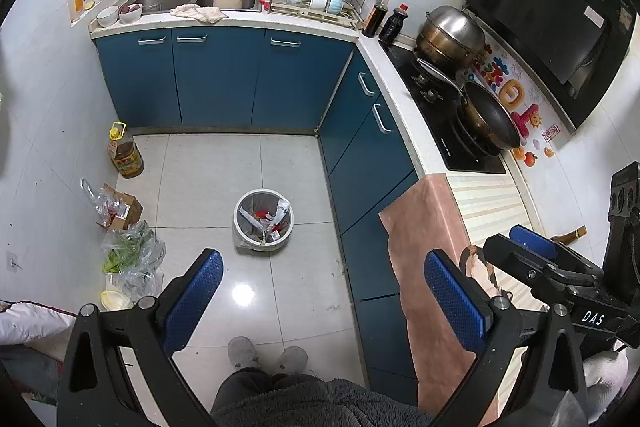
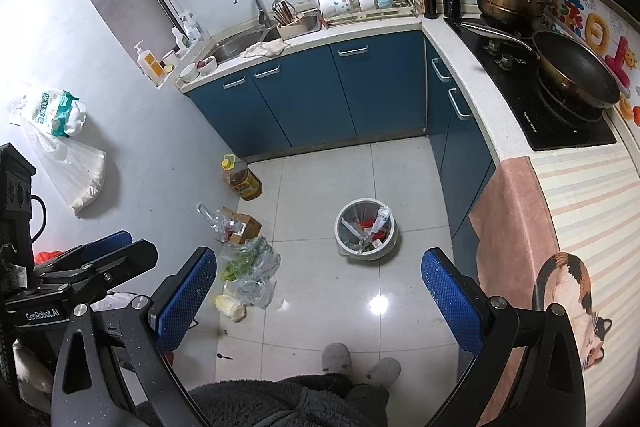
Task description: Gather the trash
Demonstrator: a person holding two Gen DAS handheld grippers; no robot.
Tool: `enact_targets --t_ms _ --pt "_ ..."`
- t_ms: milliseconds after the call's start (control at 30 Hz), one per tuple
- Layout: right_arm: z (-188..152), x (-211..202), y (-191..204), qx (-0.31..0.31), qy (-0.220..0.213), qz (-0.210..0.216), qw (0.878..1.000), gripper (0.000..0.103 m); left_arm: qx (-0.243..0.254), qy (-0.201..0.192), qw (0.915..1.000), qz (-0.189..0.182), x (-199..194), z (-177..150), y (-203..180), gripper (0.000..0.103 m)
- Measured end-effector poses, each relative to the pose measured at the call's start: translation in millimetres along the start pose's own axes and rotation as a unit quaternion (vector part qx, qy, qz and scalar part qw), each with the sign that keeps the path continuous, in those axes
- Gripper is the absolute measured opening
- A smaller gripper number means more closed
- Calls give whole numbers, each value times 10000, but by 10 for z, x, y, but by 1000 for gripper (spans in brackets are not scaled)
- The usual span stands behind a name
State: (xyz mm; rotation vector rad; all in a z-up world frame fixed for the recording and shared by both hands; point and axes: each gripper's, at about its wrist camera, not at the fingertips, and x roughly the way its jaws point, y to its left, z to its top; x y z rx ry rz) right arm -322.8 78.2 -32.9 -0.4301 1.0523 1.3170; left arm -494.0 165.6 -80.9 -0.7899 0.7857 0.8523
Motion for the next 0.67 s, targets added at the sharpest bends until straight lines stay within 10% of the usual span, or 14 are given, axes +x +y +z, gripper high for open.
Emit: enact_targets --t_ms 667 --pt "-2 -4 -22 -12 10 0 10000 103 65 -12 10000 -72 28 39 -80 103"
